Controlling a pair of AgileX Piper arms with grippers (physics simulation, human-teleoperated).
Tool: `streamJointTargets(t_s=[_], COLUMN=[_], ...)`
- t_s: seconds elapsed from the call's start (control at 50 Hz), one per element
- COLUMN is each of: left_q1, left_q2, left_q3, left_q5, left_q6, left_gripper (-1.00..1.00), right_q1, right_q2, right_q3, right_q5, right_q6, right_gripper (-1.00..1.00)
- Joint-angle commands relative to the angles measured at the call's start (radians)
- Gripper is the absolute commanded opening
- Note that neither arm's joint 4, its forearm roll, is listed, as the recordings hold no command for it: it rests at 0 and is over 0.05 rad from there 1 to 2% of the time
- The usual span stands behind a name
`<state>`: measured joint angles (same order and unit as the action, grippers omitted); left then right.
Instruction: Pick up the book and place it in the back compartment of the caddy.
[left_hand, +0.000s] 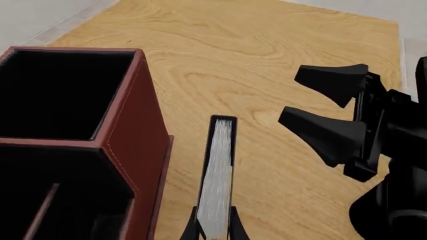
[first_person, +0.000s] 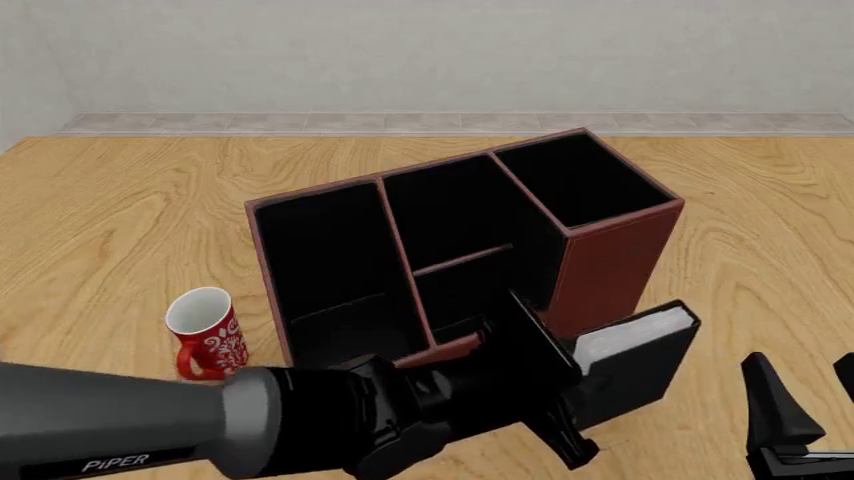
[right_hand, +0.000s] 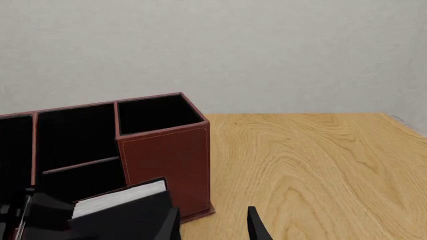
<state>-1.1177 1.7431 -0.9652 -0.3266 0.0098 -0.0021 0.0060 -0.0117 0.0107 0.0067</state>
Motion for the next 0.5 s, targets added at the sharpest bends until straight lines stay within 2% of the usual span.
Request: streamJointTargets(t_s=[0.02,0.26,0.5], left_q1=[0.009,0.028,0.065], left_q2=[-0.085,-0.166,-0.302], left_q3=[0.051,0.112,0.114], left_q5=[0.004,0.032,0.147], left_q6=[0.026,0.029,0.065], left_gripper=[-1.0,-1.0,-1.0], right_q1=[0.0,0.0,0.0], right_q2=[0.0,0.0,0.0], right_q3=[0.0,0.0,0.0], right_q5=[0.0,0.0,0.0], right_q6=[0.0,0.0,-0.001], right_gripper=[1.0,1.0,1.0])
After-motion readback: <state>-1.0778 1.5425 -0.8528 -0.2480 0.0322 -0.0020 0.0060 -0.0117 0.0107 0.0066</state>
